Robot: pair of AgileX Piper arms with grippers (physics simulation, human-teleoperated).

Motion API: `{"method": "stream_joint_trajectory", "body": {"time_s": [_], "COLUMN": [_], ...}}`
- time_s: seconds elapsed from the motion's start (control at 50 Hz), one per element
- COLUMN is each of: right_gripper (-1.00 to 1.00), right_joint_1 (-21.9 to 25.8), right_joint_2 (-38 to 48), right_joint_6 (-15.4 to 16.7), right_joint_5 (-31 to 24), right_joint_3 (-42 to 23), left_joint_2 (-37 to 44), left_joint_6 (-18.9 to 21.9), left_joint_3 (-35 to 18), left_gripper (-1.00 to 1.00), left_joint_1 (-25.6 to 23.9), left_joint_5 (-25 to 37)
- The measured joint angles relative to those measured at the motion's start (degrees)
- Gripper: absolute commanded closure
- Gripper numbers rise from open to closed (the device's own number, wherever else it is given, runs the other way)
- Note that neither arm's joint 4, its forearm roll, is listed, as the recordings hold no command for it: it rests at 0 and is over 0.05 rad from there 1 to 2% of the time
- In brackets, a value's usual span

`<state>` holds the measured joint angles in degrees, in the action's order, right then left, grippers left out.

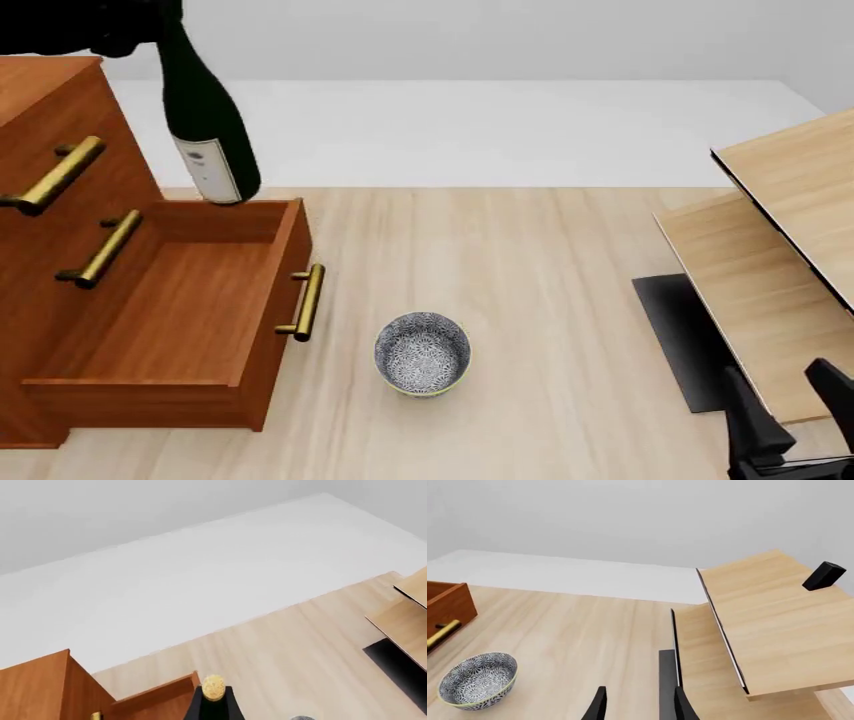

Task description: Put the wine bottle in the bottom drawer of the cabinet.

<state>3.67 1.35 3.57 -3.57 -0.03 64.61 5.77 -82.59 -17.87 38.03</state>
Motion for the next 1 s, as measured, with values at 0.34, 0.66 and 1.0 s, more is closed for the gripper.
{"method": "stream_joint_trajectory", "body": {"time_s": [0.34,0.66,1.0], "right_gripper": [-1.00,-1.00,-1.00], "right_joint_1": [0.17,0.36,0.30], "right_joint_2": [0.38,-0.08,-0.20], "right_joint_6": [-0.17,-0.09,-0.10], "right_joint_5": [0.21,-0.32,-0.48], "right_joint_3": [0.00,0.00,0.00], "left_joint_2": [-0.80,0.09,1.44], "left_joint_6": [1.20,1.21,0.78], "left_joint_3": [1.18,1.70,5.23], "left_gripper": [1.00,1.00,1.00], "left_joint_1": [4.09,6.94,9.14], "left_joint_5": [3.72,5.86,4.27]}}
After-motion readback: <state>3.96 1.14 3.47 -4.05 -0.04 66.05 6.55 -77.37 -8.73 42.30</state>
